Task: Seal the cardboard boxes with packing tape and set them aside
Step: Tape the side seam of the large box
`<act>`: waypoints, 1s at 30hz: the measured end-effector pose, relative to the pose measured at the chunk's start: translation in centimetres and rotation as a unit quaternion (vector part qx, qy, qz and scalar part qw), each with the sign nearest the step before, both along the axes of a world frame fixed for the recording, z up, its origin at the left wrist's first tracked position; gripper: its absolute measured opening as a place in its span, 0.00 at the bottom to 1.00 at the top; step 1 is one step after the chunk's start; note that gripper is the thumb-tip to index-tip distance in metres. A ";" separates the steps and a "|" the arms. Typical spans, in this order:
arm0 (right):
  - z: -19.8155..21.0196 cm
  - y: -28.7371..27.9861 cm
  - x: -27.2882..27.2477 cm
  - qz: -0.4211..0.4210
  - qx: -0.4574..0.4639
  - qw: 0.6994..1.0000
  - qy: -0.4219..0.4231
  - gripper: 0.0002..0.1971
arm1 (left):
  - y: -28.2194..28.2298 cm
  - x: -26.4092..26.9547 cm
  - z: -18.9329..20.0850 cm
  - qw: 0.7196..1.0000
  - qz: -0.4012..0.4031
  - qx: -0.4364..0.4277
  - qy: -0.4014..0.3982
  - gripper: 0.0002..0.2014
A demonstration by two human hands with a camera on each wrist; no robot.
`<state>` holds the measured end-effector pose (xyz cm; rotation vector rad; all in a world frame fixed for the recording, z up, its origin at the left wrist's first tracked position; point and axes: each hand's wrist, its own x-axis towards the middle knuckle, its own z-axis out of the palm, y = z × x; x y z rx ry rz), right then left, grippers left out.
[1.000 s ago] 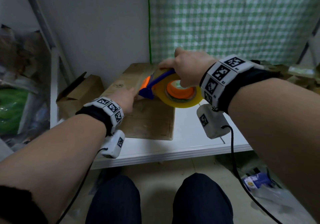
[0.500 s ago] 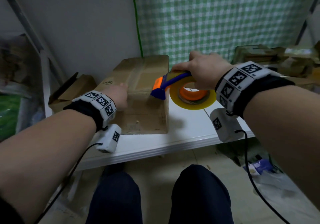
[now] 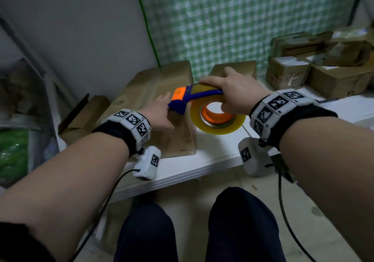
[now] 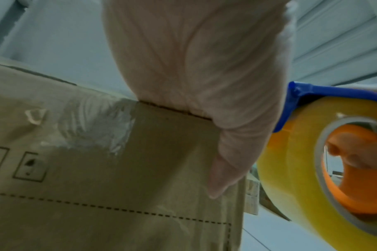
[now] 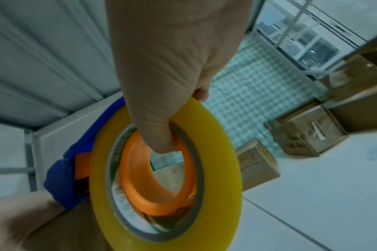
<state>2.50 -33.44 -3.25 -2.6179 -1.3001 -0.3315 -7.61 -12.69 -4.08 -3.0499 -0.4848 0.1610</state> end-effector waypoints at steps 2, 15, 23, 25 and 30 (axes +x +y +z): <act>-1.0 -0.4 0.1 -0.003 0.027 0.999 0.031 0.41 | -0.1 0.0 0.1 1.000 -0.005 -0.005 0.006 0.53; -5.3 -4.5 1.8 -0.030 0.003 0.999 0.030 0.39 | 0.3 0.9 1.5 0.994 0.040 -0.045 0.096 0.55; -6.0 -3.5 2.2 -0.028 -0.003 0.999 0.022 0.39 | -0.6 3.0 1.9 0.977 0.132 -0.160 0.053 0.36; -6.2 -3.3 2.1 -0.021 0.003 0.999 0.032 0.39 | -0.7 4.1 1.2 0.984 0.148 -0.080 0.059 0.35; -7.8 -4.0 2.1 -0.018 0.043 0.995 0.087 0.41 | -0.9 5.5 0.1 0.982 0.180 -0.033 0.051 0.39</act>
